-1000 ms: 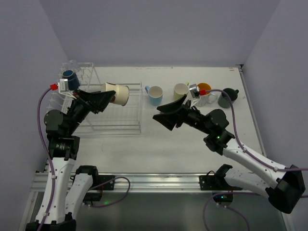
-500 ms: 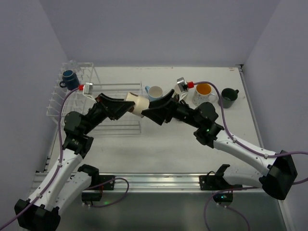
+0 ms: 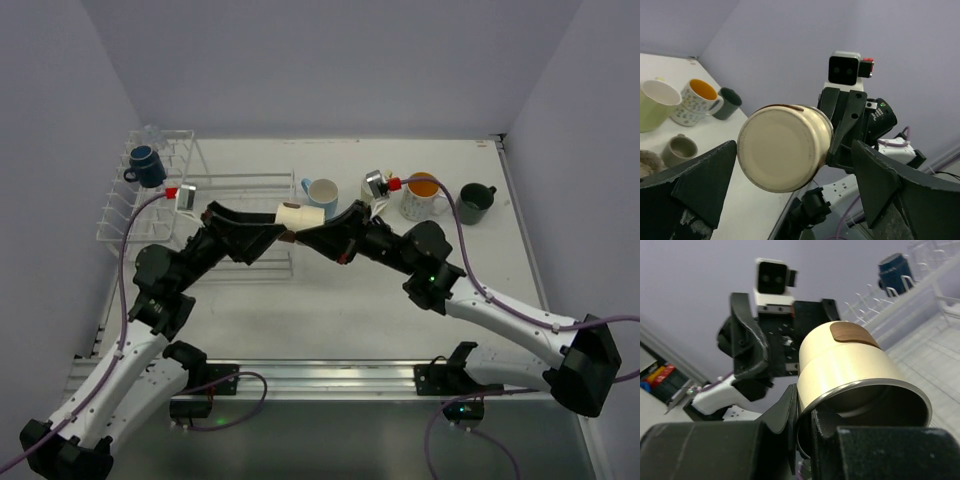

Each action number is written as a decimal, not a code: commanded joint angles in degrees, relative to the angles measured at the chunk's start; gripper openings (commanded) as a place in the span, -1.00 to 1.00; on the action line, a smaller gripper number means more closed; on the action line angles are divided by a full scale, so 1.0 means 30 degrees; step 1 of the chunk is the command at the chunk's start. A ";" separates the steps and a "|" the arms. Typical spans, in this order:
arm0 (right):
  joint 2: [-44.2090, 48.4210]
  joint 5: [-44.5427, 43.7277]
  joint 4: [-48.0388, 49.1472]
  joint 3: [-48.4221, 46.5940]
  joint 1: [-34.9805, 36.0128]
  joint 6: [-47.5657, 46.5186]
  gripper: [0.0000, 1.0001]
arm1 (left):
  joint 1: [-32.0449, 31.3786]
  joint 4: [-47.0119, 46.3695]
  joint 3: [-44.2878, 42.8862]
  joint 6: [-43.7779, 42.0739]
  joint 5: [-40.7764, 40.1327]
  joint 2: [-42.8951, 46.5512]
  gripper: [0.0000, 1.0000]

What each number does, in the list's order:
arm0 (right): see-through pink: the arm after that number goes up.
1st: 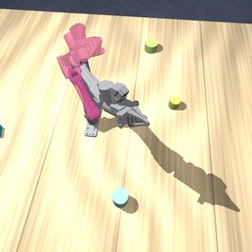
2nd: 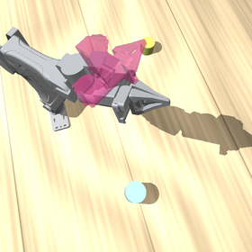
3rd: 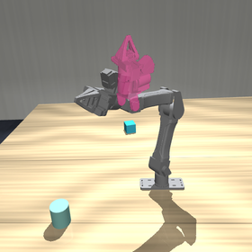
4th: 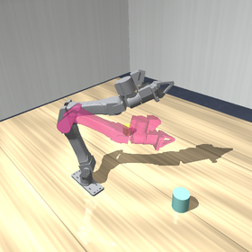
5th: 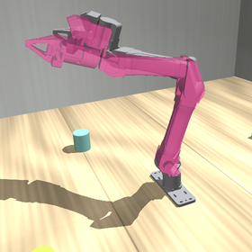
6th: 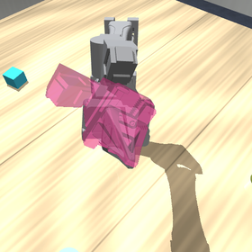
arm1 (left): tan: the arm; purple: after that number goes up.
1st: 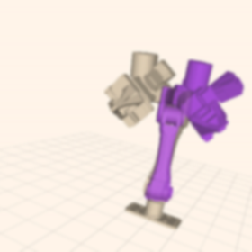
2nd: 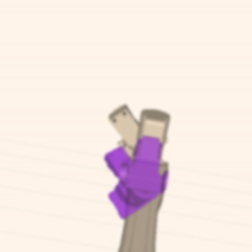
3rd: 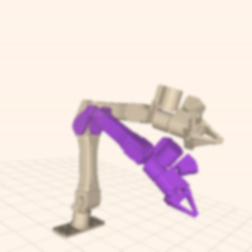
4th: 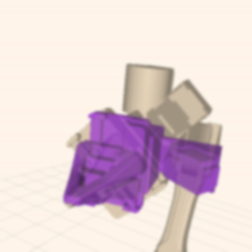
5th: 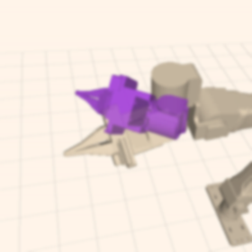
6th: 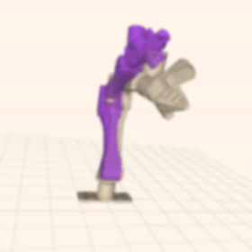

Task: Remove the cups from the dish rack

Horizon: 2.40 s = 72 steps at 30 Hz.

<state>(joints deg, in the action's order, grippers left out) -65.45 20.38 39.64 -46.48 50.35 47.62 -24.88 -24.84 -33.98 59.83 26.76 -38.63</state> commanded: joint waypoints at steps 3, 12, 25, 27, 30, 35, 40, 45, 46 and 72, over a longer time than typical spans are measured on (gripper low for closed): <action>0.3443 -0.4063 -0.6490 0.0639 -0.0054 -0.3643 -1.00 | -0.0113 0.6219 -0.2850 -0.5786 -0.2970 0.1948 1.00; 0.3861 -0.8169 -2.1968 -0.1381 -0.7812 -0.6960 -1.00 | -0.0113 1.4783 -0.3973 -1.4170 -0.6490 0.2154 1.00; -0.4868 -1.0338 -2.2822 -0.4661 -1.0248 -0.9191 -1.00 | -0.0084 1.4520 -0.1536 -1.5023 -0.6635 0.3297 1.00; -0.5835 -1.0281 -2.2822 -0.5218 -1.0337 -0.9397 -0.98 | -0.0084 1.4579 -0.1536 -1.5110 -0.7220 0.3297 1.00; -0.7506 -1.0485 -2.2647 -0.5717 -1.0366 -0.9601 -0.96 | -0.0084 1.4638 -0.1565 -1.5081 -0.7106 0.3297 1.00; -0.9089 -1.0837 -2.2295 -0.5953 -1.0366 -0.9632 -0.96 | -0.0084 1.4667 -0.1536 -1.5081 -0.7279 0.3239 1.00; -0.9414 -1.1011 -2.2177 -0.5923 -1.0396 -0.9457 -0.66 | -0.0084 1.4989 -0.1682 -1.5140 -0.8802 0.3035 1.00; -0.7663 -1.1217 -2.2265 -0.5630 -1.0366 -0.9163 -0.17 | -0.0084 1.6100 -0.3174 -1.4994 -1.2375 0.2215 1.00; -0.7279 -1.1131 -2.2352 -0.5485 -1.0366 -0.9163 -0.10 | -0.0084 1.6218 -0.3524 -1.4790 -1.3045 0.1894 1.00; 0.5789 -0.2050 -1.4795 0.2983 -1.0191 -0.6878 0.33 | 0.8842 2.0876 -2.0726 -1.3061 -1.7683 -1.2550 1.00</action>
<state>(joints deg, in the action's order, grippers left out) -50.04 10.61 -8.73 -37.65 19.57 26.00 -3.46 34.68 -94.61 18.41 -26.96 -76.14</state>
